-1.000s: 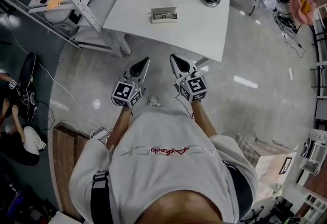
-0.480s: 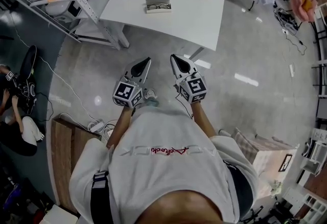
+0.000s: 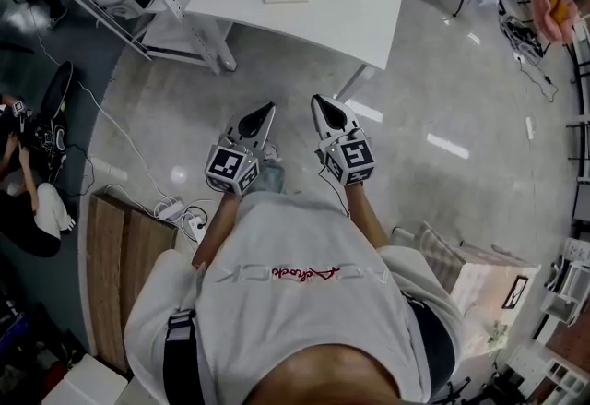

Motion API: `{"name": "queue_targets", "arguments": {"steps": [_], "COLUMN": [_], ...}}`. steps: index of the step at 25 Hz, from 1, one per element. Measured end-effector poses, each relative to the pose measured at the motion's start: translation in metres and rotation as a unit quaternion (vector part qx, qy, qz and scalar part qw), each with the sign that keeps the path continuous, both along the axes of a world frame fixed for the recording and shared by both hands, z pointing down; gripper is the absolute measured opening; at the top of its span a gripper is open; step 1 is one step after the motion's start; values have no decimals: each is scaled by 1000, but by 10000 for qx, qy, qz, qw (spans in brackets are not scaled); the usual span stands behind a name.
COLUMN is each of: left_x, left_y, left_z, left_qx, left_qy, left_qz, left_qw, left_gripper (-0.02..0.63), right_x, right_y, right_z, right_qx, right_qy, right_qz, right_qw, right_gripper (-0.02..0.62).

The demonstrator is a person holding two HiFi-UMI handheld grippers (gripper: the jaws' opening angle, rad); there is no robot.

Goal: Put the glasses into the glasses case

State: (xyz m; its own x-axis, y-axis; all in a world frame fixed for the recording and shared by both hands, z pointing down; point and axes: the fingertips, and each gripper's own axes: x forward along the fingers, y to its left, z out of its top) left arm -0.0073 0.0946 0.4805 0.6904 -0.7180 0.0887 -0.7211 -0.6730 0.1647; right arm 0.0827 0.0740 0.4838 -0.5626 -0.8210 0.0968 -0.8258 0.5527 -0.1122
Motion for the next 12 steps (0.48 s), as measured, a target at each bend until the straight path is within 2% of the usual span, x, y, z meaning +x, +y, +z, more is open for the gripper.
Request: {"name": "queue_targets", "arguments": {"steps": [12], "left_x": [13], "left_y": [66], "left_z": [-3], "left_qx": [104], "left_qy": [-19], "left_qz": [22], "left_qw": [9999], "left_gripper": [8], "right_x": [11], "right_y": [67], "right_z": [0], "right_qx": [94], "right_qy": [19], "right_qz": [82], "right_qw": [9999], "right_gripper": [15]}}
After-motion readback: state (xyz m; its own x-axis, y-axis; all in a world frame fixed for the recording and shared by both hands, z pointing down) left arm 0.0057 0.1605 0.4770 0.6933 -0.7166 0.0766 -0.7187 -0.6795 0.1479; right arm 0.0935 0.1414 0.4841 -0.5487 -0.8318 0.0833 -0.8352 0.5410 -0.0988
